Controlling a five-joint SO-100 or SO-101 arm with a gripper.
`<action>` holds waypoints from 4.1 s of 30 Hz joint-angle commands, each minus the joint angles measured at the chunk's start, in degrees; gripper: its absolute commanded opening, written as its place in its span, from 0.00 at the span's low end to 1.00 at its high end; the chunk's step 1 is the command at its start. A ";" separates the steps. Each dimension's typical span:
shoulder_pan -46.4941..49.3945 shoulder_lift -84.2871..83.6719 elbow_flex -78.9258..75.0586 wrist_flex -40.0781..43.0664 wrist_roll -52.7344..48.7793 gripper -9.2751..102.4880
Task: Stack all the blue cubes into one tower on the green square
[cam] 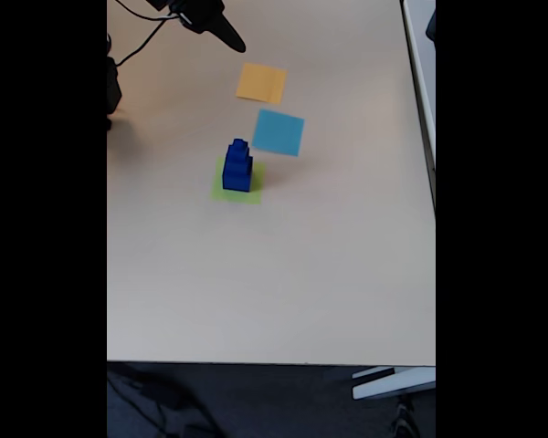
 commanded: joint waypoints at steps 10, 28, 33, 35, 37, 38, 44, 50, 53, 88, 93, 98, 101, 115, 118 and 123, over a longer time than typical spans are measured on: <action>-4.48 36.47 41.75 -17.40 -15.21 0.09; -13.18 70.31 77.96 -22.32 -38.58 0.08; -13.97 72.95 81.21 -19.78 -41.92 0.08; -13.97 73.04 81.39 -19.07 -43.68 0.08; -13.97 73.04 82.27 -18.81 -45.18 0.08; -13.97 73.04 82.88 -18.72 -45.70 0.08; -13.97 73.04 88.15 -20.65 -47.46 0.08; -13.97 73.04 92.37 -22.76 -48.96 0.08; -13.97 73.04 94.83 -23.29 -49.57 0.08; -15.64 73.04 98.70 -21.45 -53.26 0.08; -15.64 73.04 98.70 -21.45 -53.26 0.08; -15.64 73.04 98.70 -21.45 -53.26 0.08; -15.64 73.04 98.70 -21.45 -53.26 0.08; -15.47 73.12 98.70 -21.71 -53.09 0.08; -14.41 73.12 98.70 -21.97 -51.42 0.08; -12.39 73.12 98.70 -23.73 -44.21 0.08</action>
